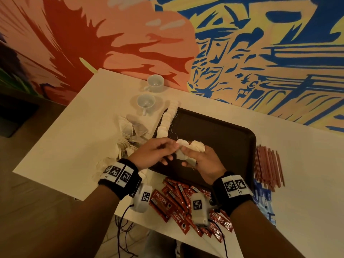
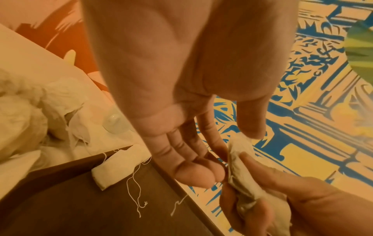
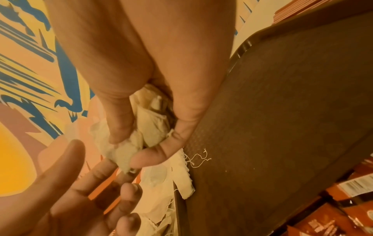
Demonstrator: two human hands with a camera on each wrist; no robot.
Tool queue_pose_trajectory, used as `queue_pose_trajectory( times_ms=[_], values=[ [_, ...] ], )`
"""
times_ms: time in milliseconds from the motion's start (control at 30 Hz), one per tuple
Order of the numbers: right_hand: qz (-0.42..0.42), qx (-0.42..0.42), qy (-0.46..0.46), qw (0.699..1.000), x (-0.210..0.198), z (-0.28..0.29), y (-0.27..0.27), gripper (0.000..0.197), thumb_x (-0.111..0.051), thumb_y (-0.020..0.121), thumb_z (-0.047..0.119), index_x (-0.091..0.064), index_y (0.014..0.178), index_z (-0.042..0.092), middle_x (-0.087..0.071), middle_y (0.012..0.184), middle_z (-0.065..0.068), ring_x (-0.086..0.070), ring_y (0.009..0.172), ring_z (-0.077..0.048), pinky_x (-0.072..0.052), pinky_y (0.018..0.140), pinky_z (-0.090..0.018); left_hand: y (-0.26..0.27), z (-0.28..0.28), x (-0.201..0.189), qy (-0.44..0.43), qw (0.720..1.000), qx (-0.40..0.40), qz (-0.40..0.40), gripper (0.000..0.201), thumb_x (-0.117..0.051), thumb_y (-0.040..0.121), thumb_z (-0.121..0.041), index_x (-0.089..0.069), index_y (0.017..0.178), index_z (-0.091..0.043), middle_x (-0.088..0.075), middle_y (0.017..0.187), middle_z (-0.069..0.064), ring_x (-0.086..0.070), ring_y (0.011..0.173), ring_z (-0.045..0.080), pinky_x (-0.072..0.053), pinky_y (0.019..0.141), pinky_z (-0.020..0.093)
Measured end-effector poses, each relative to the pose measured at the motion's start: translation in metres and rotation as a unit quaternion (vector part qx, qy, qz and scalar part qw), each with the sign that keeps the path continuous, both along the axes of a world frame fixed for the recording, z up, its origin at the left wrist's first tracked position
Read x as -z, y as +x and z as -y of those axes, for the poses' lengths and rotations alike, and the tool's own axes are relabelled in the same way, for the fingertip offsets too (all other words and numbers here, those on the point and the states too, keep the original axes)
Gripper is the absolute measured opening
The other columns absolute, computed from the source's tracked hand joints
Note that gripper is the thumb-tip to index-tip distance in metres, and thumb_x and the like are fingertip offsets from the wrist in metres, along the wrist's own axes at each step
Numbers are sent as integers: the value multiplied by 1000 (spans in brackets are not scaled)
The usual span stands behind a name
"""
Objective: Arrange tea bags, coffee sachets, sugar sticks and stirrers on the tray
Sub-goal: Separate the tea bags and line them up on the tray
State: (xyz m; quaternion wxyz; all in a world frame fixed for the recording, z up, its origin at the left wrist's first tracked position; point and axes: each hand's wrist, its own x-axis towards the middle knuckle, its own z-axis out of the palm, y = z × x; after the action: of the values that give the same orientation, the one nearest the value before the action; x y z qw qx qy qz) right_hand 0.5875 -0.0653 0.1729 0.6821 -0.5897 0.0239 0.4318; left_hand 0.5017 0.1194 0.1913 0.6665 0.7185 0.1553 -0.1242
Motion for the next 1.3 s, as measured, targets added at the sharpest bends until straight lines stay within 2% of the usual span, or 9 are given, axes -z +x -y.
queue_pose_trajectory(
  times_ms=[200,400,533,667,767,933,1067,1200,1300],
  values=[
    [-3,-4,23,1000,7,2,-2,38,-77,86,26,-69,118,7,-74,112,-12,-72,95,-21,-57,75,-33,-9,14,13,23,1000,-10,16,6,-70,92,-16,-65,94,-12,-73,91,-2,-70,83,16,-58,73,32],
    [69,-19,-24,997,13,12,-5,30,-79,86,24,-72,115,17,-75,107,-4,-68,89,-15,-55,65,-29,-11,27,16,9,999,-38,13,15,-64,96,-7,-58,108,-2,-71,104,15,-74,83,32,-60,74,35],
    [117,0,-23,993,6,19,-9,28,-81,85,26,-73,106,9,-70,88,-5,-62,76,-17,-50,54,-27,-17,31,12,28,998,-41,47,21,-69,90,-1,-63,111,-3,-70,102,17,-73,83,26,-61,77,33],
    [175,11,-25,984,-5,25,-13,26,-81,86,27,-75,101,6,-70,87,-11,-60,70,-18,-49,51,-27,-26,37,4,38,992,-86,80,38,-79,77,4,-67,112,-5,-71,104,16,-71,95,21,-56,81,20],
    [219,19,-19,975,-14,30,-18,21,-80,86,24,-76,95,6,-67,80,-10,-59,63,-13,-48,49,-25,-36,41,0,-1,990,-107,87,41,-78,77,9,-65,115,-1,-71,105,22,-72,90,21,-58,76,24],
    [290,-22,-39,956,-26,41,-24,30,-80,86,31,-76,96,3,-64,75,-10,-53,57,-18,-46,51,-26,-49,49,-11,13,991,-96,89,42,-79,76,7,-65,114,-3,-68,107,26,-72,93,28,-61,80,35],
    [345,-41,-55,936,-37,51,-31,35,-79,86,33,-74,94,0,-63,72,-20,-53,54,-20,-44,53,-28,-58,61,-24,11,992,-77,98,35,-76,82,2,-66,114,-3,-72,103,20,-72,96,33,-61,83,37],
    [360,-39,-46,931,-43,62,-36,31,-79,87,32,-73,89,2,-61,68,-9,-52,52,-18,-42,50,-26,-65,73,-32,41,991,-63,115,22,-70,91,-10,-68,111,-2,-75,97,12,-73,87,24,-62,80,34],
    [357,-33,-19,933,-47,69,-40,19,-77,89,31,-74,85,13,-63,69,-5,-53,54,-15,-44,49,-24,-70,82,-38,71,988,-64,121,9,-69,92,-12,-71,101,-9,-75,94,11,-72,85,22,-61,79,34]
  ],
)
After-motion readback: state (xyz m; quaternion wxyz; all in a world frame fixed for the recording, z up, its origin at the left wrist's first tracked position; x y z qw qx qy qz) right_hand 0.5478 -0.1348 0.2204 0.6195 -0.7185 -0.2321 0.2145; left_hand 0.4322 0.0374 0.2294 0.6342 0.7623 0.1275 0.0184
